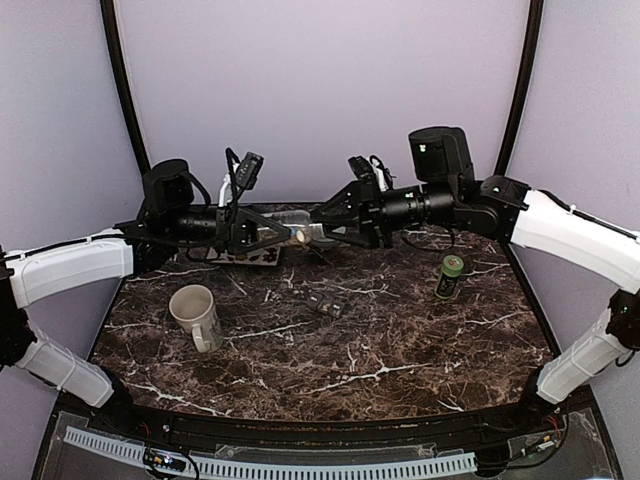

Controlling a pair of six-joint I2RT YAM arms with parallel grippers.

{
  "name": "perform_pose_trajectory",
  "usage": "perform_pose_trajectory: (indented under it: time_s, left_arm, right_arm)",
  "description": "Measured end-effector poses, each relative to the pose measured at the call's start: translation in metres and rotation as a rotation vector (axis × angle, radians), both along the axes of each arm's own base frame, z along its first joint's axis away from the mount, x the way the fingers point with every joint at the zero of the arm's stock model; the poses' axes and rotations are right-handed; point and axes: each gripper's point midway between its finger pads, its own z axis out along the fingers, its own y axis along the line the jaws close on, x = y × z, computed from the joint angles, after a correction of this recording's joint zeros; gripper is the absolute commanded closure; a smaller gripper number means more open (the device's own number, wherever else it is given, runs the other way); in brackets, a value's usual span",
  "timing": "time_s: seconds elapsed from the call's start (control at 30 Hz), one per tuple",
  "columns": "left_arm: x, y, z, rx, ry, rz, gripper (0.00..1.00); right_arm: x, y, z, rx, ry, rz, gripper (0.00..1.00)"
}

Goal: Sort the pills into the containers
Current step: Screw the lid of the pill bottle onto the pill bottle.

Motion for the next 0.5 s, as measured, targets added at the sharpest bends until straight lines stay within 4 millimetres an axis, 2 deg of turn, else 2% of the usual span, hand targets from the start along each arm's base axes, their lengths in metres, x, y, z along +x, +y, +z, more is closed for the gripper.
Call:
perform_pose_trajectory:
  time_s: [0.5]
  left_arm:
    - [-0.011, -0.004, -0.002, 0.108, -0.233, 0.106, 1.00]
  right_arm:
    - [-0.006, -0.003, -0.004, 0.031, 0.190, 0.003, 0.91]
